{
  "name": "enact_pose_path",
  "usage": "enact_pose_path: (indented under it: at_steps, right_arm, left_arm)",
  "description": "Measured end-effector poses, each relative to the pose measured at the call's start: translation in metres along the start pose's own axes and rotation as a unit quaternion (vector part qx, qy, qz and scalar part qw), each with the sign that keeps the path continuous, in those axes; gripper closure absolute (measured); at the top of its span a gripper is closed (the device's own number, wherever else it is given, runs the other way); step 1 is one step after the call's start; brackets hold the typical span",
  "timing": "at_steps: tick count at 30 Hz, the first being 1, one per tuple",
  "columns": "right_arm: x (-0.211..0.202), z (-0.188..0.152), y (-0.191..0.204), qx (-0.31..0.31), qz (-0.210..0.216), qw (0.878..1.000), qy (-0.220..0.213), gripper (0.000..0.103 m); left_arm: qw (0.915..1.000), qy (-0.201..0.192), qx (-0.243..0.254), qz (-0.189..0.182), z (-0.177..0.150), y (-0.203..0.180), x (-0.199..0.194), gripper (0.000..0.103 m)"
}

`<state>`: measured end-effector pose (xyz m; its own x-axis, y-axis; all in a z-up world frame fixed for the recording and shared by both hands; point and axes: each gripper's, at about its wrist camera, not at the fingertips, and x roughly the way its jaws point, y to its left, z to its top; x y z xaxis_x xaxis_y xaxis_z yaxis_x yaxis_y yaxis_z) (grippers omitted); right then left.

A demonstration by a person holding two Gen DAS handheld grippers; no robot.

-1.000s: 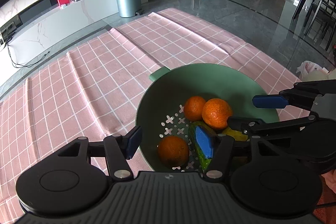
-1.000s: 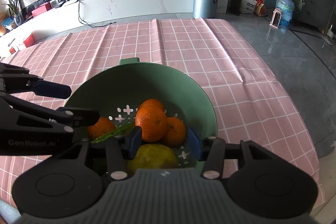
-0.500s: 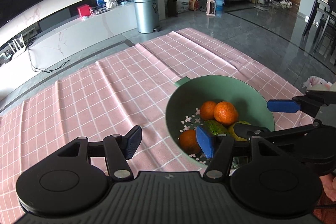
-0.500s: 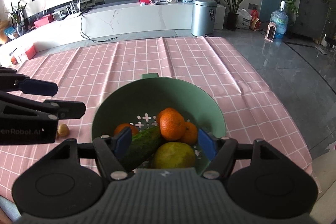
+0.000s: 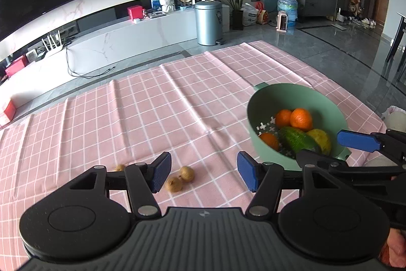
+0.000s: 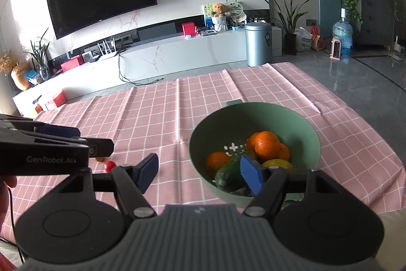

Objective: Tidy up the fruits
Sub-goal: 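Move both open tools toward the small brown kiwis on the cloth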

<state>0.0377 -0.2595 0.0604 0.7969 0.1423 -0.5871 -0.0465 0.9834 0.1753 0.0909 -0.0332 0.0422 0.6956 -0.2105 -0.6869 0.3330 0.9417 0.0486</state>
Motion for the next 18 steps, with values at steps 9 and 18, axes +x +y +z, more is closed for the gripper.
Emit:
enact_pose_path:
  at_steps: [9, 18]
  right_arm:
    - [0.001, -0.027, 0.044, -0.038, 0.044, 0.998, 0.007, 0.035]
    - [0.021, -0.042, 0.068, -0.064, 0.058, 0.996, 0.033, 0.043]
  left_arm:
    - [0.9992, 0.005, -0.038, 0.006, -0.035, 0.034, -0.002, 0.033]
    - [0.9969, 0.004, -0.078, 0.006, -0.052, 0.059, 0.009, 0.033]
